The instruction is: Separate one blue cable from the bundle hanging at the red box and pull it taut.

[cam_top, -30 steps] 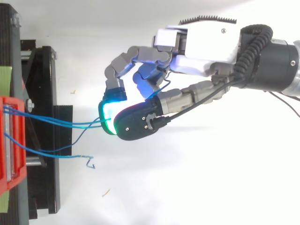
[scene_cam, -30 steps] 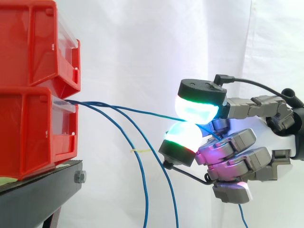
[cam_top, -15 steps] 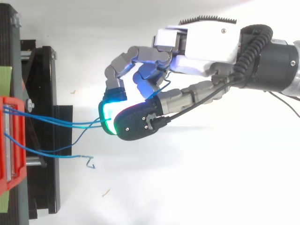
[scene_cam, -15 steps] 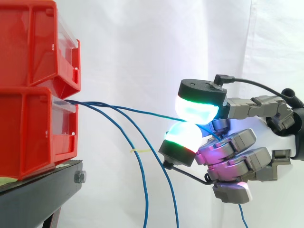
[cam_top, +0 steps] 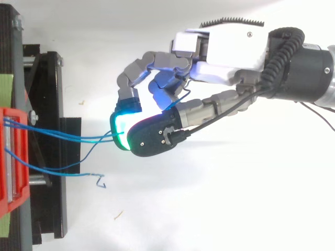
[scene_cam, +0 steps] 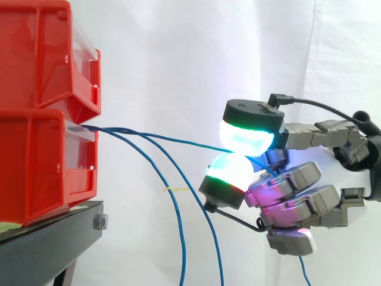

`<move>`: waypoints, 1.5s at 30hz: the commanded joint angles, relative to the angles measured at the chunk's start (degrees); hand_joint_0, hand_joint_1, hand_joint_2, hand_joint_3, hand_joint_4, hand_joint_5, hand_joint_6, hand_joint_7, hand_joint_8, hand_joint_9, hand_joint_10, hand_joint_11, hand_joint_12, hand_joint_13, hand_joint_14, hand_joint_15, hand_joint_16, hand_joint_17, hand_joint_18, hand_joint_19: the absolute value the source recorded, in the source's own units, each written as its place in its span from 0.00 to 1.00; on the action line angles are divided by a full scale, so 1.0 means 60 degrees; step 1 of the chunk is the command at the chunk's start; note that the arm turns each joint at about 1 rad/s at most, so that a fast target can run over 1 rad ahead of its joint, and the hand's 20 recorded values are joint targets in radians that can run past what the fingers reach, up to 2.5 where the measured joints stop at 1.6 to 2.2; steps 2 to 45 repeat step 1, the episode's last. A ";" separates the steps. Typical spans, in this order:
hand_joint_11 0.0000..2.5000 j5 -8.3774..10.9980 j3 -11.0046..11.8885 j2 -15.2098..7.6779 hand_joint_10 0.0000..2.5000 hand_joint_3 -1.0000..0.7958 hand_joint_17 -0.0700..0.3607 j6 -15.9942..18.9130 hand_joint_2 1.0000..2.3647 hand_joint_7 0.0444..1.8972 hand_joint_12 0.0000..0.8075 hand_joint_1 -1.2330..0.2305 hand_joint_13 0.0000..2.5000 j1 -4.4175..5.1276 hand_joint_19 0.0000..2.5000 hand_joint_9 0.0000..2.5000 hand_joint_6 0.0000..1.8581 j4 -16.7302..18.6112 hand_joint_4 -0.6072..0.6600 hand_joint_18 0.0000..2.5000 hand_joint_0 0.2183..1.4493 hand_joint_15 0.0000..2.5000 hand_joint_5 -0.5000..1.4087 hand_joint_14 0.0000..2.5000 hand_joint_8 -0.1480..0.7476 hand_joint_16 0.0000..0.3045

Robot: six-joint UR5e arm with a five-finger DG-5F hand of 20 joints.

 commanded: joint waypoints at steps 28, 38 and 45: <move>0.42 0.0000 -0.0006 0.0001 0.73 0.50 0.45 0.0000 0.00 0.55 0.58 0.31 0.39 -0.0001 0.40 0.30 0.49 0.0000 0.52 0.48 0.37 0.46 0.16 0.49 0.66 0.18; 0.42 0.0000 -0.0006 0.0001 0.73 0.50 0.45 0.0000 0.00 0.55 0.58 0.31 0.39 -0.0001 0.40 0.30 0.49 0.0000 0.52 0.48 0.37 0.46 0.16 0.49 0.66 0.18; 0.42 0.0000 -0.0006 0.0001 0.73 0.50 0.45 0.0000 0.00 0.55 0.58 0.31 0.39 -0.0001 0.40 0.30 0.49 0.0000 0.52 0.48 0.37 0.46 0.16 0.49 0.66 0.18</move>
